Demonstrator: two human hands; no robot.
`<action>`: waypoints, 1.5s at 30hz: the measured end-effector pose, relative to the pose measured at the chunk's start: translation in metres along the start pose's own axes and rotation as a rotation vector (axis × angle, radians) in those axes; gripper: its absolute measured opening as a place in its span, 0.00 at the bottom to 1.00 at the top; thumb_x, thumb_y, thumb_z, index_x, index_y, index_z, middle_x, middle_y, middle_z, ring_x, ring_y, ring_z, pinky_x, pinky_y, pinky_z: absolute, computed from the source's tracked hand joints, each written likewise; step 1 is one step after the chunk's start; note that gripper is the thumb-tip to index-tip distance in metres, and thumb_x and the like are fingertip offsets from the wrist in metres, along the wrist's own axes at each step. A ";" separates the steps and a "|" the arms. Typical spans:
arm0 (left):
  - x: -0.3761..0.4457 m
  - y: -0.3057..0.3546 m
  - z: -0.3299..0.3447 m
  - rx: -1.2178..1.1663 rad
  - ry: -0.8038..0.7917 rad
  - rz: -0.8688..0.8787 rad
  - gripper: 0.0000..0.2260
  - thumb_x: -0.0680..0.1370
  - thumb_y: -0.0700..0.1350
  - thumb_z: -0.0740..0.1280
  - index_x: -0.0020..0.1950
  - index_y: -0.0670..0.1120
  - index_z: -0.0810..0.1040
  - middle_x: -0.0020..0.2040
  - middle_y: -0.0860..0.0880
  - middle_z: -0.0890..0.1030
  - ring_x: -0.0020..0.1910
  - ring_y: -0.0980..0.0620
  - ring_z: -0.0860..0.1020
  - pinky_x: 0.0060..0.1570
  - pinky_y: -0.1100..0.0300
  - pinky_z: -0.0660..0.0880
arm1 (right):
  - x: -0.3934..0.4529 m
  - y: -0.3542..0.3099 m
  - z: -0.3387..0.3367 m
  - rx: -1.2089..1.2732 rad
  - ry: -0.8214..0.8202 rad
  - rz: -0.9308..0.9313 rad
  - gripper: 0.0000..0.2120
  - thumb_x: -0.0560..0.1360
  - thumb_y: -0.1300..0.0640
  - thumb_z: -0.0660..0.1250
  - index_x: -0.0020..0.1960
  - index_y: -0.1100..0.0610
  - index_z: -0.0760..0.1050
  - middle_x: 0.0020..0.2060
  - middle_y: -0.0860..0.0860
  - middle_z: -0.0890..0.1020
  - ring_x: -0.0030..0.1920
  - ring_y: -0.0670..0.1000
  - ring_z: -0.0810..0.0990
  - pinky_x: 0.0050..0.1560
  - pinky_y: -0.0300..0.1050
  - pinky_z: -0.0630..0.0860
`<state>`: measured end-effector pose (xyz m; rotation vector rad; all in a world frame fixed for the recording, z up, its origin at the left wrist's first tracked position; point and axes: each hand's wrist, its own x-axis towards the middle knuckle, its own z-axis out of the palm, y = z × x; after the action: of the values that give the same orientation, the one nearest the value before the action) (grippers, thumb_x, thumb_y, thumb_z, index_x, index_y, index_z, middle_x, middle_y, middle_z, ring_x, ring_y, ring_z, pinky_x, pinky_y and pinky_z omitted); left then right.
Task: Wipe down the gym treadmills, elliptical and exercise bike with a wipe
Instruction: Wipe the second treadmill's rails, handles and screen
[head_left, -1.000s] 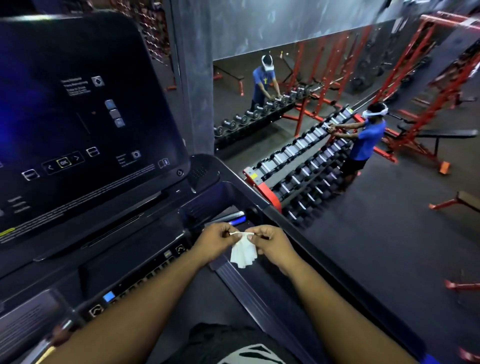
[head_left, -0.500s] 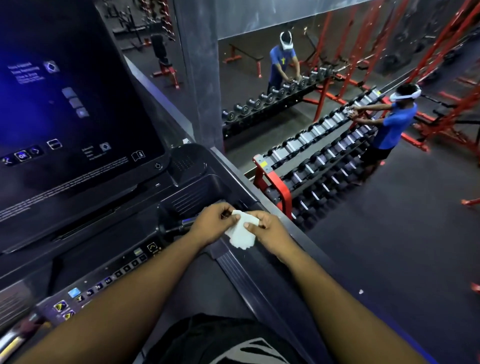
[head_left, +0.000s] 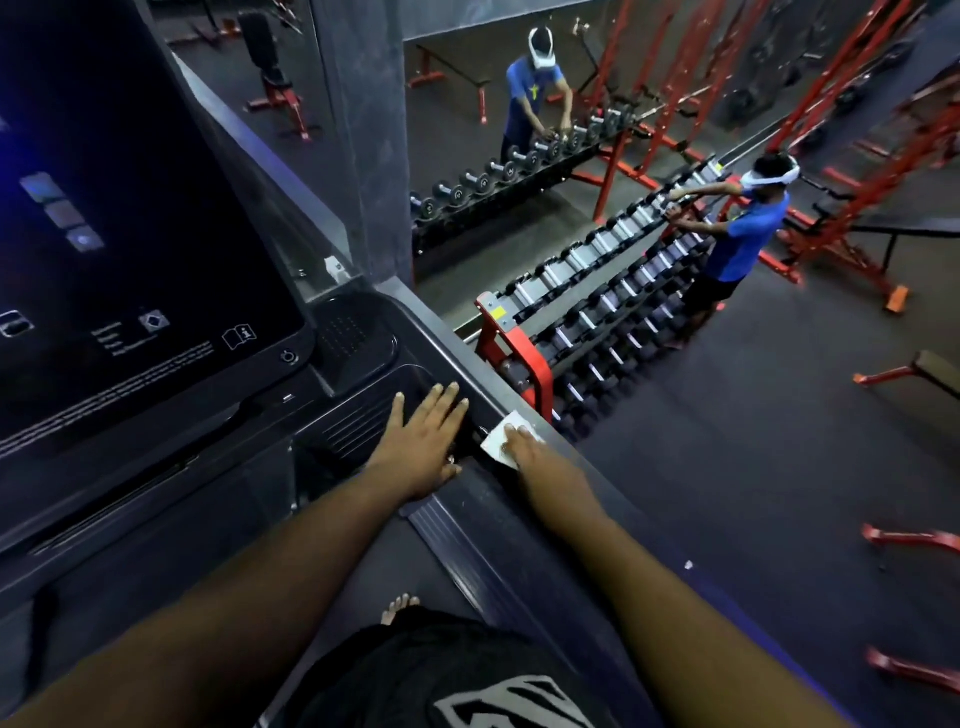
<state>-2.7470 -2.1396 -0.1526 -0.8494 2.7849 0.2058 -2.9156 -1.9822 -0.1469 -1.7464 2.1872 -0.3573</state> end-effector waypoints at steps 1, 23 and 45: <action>0.003 -0.005 0.005 0.041 -0.003 0.036 0.44 0.81 0.62 0.63 0.83 0.48 0.36 0.83 0.48 0.34 0.82 0.48 0.36 0.76 0.32 0.40 | -0.001 0.005 0.010 -0.018 -0.029 -0.005 0.25 0.85 0.58 0.58 0.81 0.57 0.59 0.80 0.52 0.61 0.79 0.52 0.60 0.76 0.52 0.63; 0.012 -0.004 0.026 0.133 0.086 0.254 0.39 0.84 0.48 0.57 0.80 0.46 0.29 0.80 0.44 0.29 0.80 0.45 0.32 0.74 0.30 0.37 | -0.025 0.024 0.033 -0.293 0.089 0.053 0.35 0.78 0.39 0.63 0.76 0.61 0.64 0.74 0.63 0.68 0.73 0.64 0.69 0.69 0.64 0.72; 0.011 0.031 0.023 0.182 0.096 0.491 0.43 0.81 0.53 0.63 0.81 0.44 0.33 0.83 0.43 0.37 0.82 0.46 0.38 0.75 0.32 0.34 | -0.051 -0.015 0.046 -0.379 -0.096 0.323 0.53 0.74 0.42 0.71 0.82 0.55 0.38 0.82 0.56 0.43 0.82 0.58 0.41 0.78 0.66 0.43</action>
<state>-2.7693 -2.1158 -0.1758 -0.1268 2.9961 -0.0138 -2.8733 -1.9356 -0.1787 -1.4965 2.5312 0.2288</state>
